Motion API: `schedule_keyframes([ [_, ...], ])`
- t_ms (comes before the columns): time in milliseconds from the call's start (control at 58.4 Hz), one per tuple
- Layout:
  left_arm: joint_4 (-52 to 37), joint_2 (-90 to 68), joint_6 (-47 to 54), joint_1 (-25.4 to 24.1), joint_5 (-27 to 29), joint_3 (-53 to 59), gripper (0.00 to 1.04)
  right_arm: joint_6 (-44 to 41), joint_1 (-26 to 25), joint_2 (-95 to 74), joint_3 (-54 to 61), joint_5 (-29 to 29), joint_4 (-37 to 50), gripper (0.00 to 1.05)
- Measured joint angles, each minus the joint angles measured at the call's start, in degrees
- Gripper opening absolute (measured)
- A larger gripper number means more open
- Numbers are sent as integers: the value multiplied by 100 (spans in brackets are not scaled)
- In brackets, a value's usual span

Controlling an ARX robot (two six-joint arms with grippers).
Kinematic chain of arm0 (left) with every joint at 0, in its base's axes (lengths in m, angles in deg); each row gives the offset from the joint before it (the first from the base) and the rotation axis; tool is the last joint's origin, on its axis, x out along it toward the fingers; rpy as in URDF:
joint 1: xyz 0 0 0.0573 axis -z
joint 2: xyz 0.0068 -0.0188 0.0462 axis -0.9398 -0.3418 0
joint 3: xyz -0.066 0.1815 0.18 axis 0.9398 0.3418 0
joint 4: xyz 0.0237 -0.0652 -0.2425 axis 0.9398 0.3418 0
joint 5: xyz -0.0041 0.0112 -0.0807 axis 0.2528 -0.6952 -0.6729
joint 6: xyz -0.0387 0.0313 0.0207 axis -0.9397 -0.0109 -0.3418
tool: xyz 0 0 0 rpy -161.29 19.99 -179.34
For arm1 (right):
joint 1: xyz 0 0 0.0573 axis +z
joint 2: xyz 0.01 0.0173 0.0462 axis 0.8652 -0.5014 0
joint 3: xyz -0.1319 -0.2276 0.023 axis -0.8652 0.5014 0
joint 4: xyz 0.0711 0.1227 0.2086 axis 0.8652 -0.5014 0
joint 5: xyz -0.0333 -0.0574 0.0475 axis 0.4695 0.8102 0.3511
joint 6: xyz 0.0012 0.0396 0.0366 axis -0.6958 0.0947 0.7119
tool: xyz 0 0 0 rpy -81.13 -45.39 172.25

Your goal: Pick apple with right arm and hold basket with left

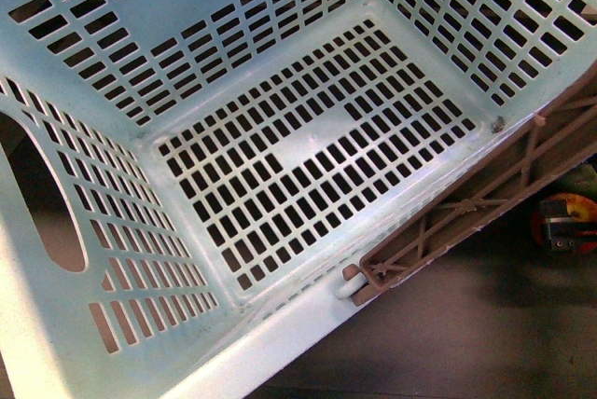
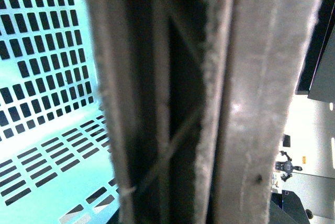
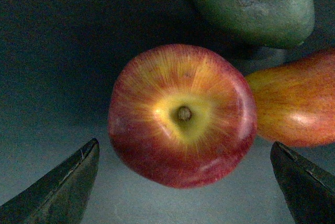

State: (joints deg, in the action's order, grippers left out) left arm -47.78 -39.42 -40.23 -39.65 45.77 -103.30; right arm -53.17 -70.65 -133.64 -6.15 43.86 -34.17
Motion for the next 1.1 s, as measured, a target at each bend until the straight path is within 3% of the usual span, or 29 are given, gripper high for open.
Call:
schedule_keyframes([
  [291, 0, 0, 2, 0, 0, 0, 16, 125, 24, -424, -444, -15, -184, 96],
  [411, 0, 0, 2, 0, -2, 0, 16, 146, 37, -479, -446, -22, -162, 81],
  [684, 0, 0, 2, 0, 0, 0, 16, 24, -105, -212, 155, -195, 157, 79],
  [1095, 0, 0, 2, 0, 0, 0, 16, -358, -699, 2671, 1357, -929, -63, 79],
])
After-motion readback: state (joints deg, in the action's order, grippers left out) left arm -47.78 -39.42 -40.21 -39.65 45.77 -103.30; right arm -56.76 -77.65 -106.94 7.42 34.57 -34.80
